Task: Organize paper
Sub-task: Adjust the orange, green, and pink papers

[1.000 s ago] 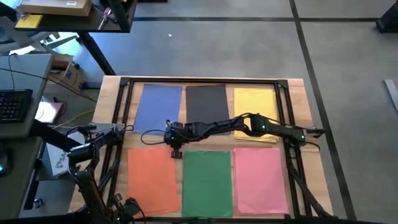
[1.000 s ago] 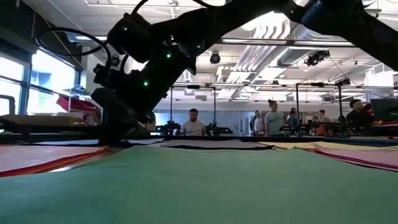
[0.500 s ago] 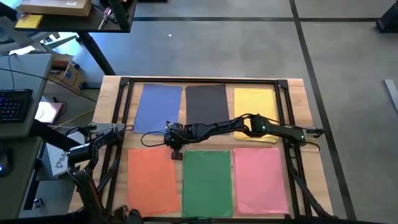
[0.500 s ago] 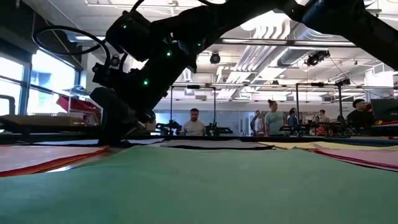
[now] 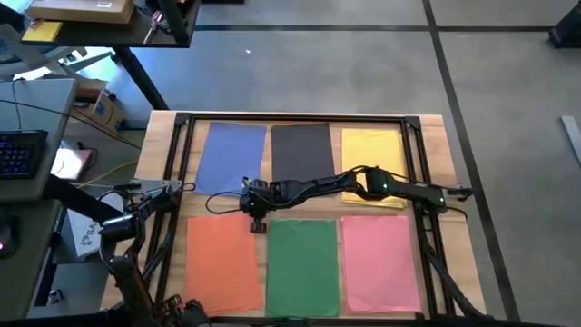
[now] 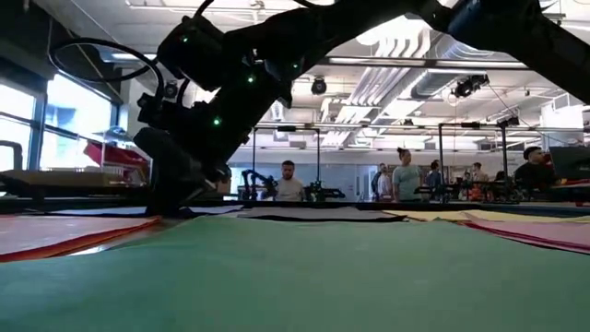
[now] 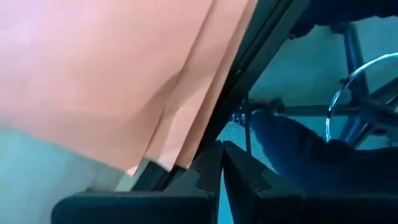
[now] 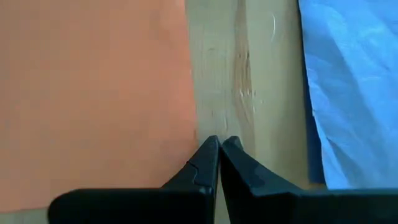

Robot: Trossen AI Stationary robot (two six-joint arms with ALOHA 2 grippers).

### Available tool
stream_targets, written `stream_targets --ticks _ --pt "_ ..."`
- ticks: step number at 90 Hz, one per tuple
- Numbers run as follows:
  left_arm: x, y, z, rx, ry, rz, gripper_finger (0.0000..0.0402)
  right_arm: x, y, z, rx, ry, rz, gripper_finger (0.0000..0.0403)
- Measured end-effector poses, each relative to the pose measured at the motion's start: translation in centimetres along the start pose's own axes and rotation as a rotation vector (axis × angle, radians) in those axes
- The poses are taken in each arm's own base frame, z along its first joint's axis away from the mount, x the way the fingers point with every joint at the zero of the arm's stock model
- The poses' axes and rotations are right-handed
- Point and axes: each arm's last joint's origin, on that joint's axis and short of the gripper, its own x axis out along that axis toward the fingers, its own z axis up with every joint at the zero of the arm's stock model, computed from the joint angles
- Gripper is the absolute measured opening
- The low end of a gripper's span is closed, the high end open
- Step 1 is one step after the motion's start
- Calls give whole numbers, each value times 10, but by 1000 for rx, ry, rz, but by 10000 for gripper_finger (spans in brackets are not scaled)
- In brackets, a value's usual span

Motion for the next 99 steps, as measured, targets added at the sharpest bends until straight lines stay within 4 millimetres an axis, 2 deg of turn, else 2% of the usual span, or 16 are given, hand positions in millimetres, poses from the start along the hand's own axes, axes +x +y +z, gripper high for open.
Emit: stream_targets --ticks 26,75,94,99 --pt "-2 1 -2 -115 -34 -13 0 0 0 0 4 1 3 0" --pt "-9 3 0 -212 -49 -7 0 0 1 -3 14 34 43 0" --pt "-11 6 -1 -226 -63 16 0 0 2 -4 15 41 48 0" --pt "-11 13 1 -230 -87 75 0 0 2 -4 15 42 49 0"
